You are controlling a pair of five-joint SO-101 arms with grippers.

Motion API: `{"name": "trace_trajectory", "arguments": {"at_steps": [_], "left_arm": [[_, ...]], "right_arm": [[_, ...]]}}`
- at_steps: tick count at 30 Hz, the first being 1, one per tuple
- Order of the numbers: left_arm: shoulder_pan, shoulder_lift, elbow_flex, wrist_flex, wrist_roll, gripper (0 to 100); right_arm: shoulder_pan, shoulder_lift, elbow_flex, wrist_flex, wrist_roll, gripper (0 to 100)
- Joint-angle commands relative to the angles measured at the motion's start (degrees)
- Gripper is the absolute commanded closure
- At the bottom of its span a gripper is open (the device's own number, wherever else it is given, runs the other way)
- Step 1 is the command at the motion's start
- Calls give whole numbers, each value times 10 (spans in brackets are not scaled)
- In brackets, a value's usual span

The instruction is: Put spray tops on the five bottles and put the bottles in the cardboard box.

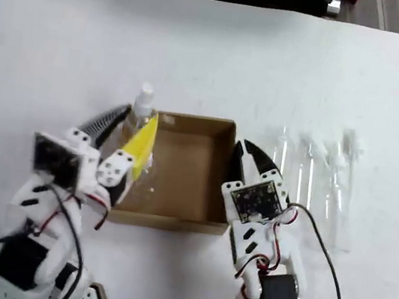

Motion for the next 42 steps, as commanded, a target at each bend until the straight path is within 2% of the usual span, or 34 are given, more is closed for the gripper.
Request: {"name": "trace_trajectory", "arguments": {"at_steps": [1,5,9,12,22,27,32,35,42], "left_arm": [[-46,-7,-115,38,-8,854],[-137,-7,-151,101,-8,857],[-227,0,-148,106,0,857],[-251,22,-129,105,31,857],[-336,257,-93,33,31,857],[-342,327,-40,-78,29,858],[-313,366,33,-209,29,858],[-300,372,48,-232,29,858],[-296,374,49,-231,31,858]], "right_arm": [[-1,0,8,-13,6,984],[-1,0,8,-13,6,984],[-1,0,8,-10,6,984],[-1,0,8,-8,6,984],[-5,-2,8,-8,6,984],[-5,-2,8,-8,6,984],[-14,-5,8,-8,7,984],[-23,0,0,-2,7,984],[-46,0,-76,116,2,984]]}}
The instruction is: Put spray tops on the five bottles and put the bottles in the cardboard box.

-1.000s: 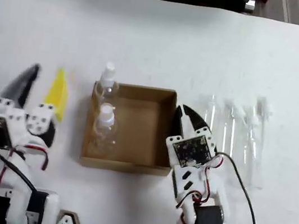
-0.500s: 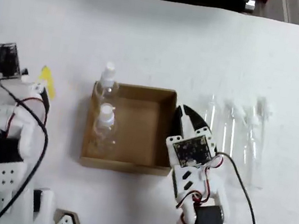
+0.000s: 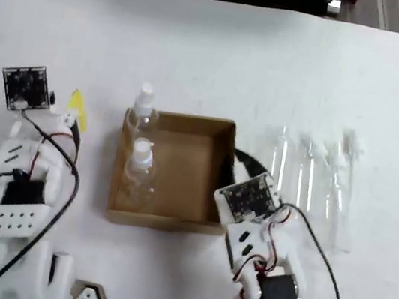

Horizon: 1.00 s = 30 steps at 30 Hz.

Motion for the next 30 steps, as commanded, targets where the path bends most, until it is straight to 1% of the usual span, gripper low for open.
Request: {"name": "trace_trajectory", "arguments": {"at_steps": [1,5,8,10,16,18,21,24,30], "left_arm": [[10,5,-3,-18,8,858],[10,5,-3,-18,9,858],[10,6,-3,-18,9,858],[10,6,-3,-18,9,858],[10,6,-3,-18,9,858],[10,6,-3,-18,9,858],[10,6,-3,-20,9,858],[10,6,-3,-21,9,858],[10,6,-3,-22,10,858]], "right_arm": [[-15,0,-54,42,2,984],[-16,0,-62,51,1,984],[-39,38,-129,116,-8,984],[-61,105,-173,137,-11,984],[-102,384,-275,135,25,984],[-131,451,-284,120,52,983],[-163,500,-265,69,81,983],[-167,506,-240,23,82,983],[-176,511,-230,-4,81,983]]}}
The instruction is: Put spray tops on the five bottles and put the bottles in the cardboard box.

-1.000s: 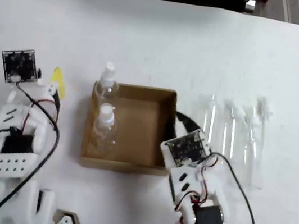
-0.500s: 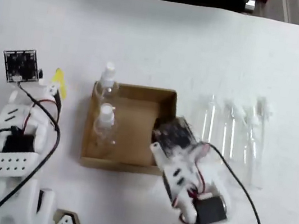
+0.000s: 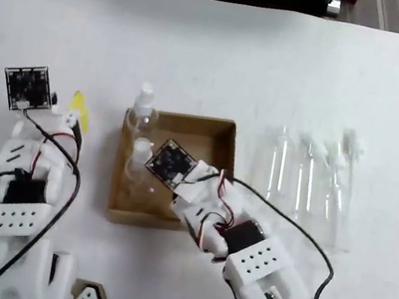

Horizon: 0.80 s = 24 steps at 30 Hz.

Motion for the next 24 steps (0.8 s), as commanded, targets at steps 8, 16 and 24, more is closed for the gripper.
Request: {"name": "trace_trajectory", "arguments": {"at_steps": [8,16,24], "left_arm": [[7,0,-3,-22,10,858],[7,0,-3,-22,10,858],[7,0,-3,-22,10,858]], "right_arm": [[-23,3,18,-91,-33,983],[-44,3,19,-95,-36,983],[-71,3,19,-96,-36,983]]}}
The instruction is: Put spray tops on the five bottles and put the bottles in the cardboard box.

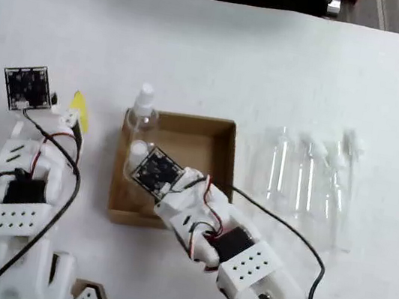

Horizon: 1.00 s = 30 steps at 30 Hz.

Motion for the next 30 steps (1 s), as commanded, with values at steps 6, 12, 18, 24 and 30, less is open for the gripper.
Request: {"name": "trace_trajectory", "arguments": {"at_steps": [6,12,18,24,30], "left_arm": [[22,0,-3,-22,4,858],[22,0,-3,-22,4,858],[21,0,-2,-18,4,858],[21,-4,-3,-22,8,858],[21,-4,-7,-18,6,858]], "right_arm": [[-8,0,-5,-14,-5,983],[-5,0,-4,-14,-1,983],[69,0,-3,-10,-3,983],[89,-5,-3,-10,-4,983],[89,-25,-3,-9,-5,983]]}}
